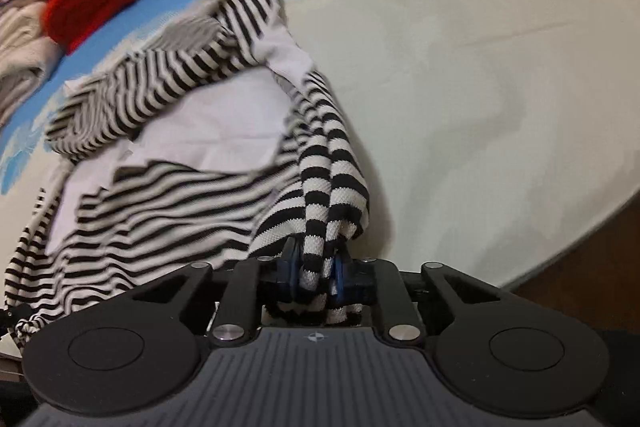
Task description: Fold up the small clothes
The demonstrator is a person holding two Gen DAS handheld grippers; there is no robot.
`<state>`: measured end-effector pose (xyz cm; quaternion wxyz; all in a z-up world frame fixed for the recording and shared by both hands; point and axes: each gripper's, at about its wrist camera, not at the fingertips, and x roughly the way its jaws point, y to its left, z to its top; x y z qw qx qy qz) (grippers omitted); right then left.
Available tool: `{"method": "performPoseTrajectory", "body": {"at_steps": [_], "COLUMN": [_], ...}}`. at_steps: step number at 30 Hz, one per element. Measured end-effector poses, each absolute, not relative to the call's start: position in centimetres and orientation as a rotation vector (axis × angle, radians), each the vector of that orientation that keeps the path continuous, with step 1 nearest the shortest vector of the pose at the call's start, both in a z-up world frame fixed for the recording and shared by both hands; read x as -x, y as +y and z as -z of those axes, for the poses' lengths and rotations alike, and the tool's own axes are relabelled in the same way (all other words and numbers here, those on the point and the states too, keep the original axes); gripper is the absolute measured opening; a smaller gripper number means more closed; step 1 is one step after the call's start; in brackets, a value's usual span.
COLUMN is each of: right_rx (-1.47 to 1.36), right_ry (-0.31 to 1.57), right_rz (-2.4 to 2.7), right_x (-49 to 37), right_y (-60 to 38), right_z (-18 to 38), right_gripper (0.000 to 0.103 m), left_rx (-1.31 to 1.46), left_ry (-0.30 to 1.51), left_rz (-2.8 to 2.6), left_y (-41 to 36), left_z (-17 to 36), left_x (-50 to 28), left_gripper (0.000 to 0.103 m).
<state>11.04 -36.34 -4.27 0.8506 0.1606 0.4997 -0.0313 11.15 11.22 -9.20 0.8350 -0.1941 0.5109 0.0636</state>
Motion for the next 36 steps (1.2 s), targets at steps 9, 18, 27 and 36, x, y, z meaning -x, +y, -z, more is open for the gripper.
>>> {"method": "performPoseTrajectory", "body": {"at_steps": [9, 18, 27, 36], "right_rx": [-0.282, -0.337, -0.282, -0.295], "right_ry": [1.120, 1.034, 1.125, 1.124], "right_rz": [0.074, 0.035, 0.056, 0.057], "right_x": [-11.0, -10.9, -11.1, -11.0], "right_y": [-35.7, -36.1, -35.7, -36.1], "right_z": [5.5, 4.0, 5.7, 5.5], "right_gripper": [0.031, 0.015, 0.025, 0.025], "left_rx": [0.341, 0.339, 0.328, 0.337], "left_ry": [1.118, 1.094, 1.126, 1.129], "left_rz": [-0.117, -0.097, -0.103, -0.107], "left_y": [10.3, 10.1, 10.1, 10.4], "left_z": [10.0, 9.5, 10.1, 9.9], "left_x": [-11.3, -11.2, -11.2, -10.9], "left_gripper": [0.026, 0.011, 0.017, 0.023]}}
